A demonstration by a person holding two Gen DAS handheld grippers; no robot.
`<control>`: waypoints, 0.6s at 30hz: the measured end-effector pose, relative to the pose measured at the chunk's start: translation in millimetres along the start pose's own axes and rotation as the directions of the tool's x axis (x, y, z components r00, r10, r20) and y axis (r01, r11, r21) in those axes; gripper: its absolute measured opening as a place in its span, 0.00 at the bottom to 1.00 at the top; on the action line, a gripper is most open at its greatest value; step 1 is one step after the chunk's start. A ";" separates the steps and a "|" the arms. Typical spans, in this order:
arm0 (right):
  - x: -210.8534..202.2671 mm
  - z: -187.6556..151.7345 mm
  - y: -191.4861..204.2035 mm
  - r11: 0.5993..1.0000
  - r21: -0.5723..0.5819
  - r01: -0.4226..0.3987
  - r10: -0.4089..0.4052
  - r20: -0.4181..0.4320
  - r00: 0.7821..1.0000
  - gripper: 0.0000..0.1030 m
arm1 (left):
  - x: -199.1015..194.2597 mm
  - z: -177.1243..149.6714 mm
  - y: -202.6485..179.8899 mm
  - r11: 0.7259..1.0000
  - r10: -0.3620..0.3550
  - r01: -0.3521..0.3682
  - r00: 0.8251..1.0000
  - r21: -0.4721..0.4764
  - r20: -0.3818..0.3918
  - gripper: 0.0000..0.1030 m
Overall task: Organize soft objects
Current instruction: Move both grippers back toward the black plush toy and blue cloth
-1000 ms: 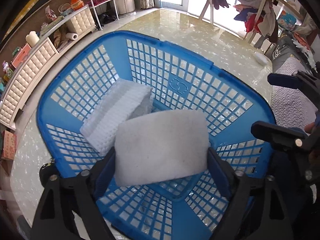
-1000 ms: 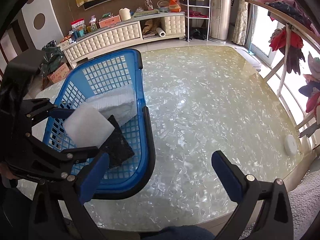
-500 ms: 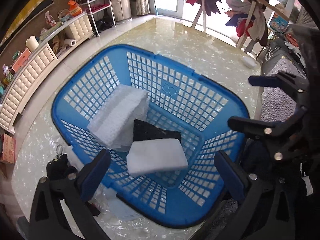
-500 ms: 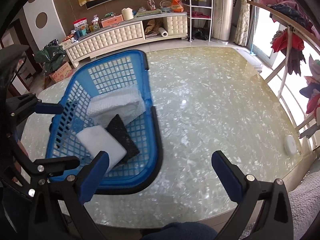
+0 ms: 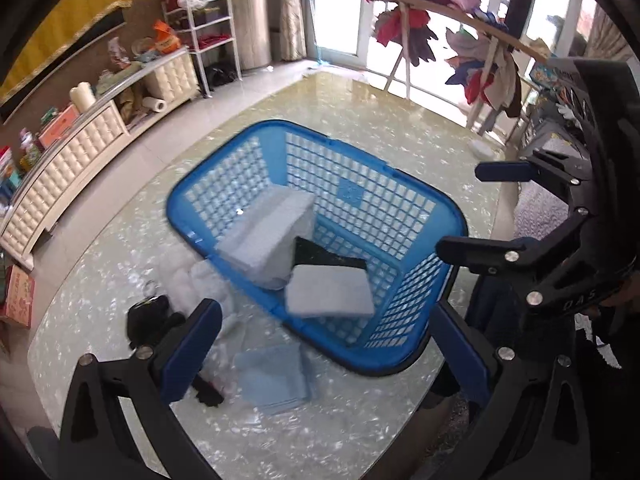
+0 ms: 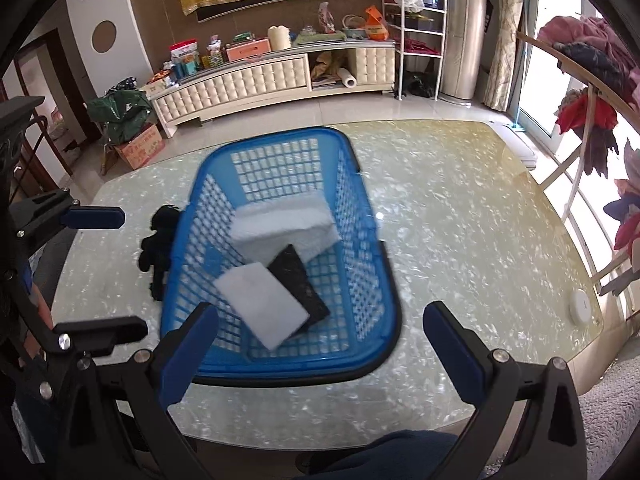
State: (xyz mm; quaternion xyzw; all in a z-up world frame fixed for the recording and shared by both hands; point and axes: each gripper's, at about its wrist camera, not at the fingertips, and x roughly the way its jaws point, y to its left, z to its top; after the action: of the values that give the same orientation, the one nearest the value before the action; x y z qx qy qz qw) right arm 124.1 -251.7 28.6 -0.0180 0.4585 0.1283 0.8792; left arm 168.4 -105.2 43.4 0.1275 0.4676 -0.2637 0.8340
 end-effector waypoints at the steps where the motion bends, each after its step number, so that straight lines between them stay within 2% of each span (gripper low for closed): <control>1: 0.1 0.7 4.6 1.000 -0.006 -0.003 0.003 -0.001 1.000 0.99 | -3.3 -3.3 4.8 1.000 -0.003 0.003 1.000 -0.010 0.004 1.00; 14: 10.1 9.2 74.5 0.994 -0.101 -0.043 0.043 -0.008 0.999 0.99 | -37.9 -65.6 69.5 0.995 0.032 -0.033 0.999 -0.093 -0.008 1.00; 18: 19.6 10.4 97.4 0.987 -0.147 -0.062 0.060 -0.024 0.998 0.99 | -45.3 -81.9 88.7 0.990 0.013 -0.014 1.000 -0.141 -0.010 1.00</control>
State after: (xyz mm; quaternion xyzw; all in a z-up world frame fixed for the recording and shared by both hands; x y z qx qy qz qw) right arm 119.5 -152.0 27.1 -0.0705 0.4565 0.1886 0.8666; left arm 140.5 20.5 35.3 0.0725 0.4881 -0.2239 0.8405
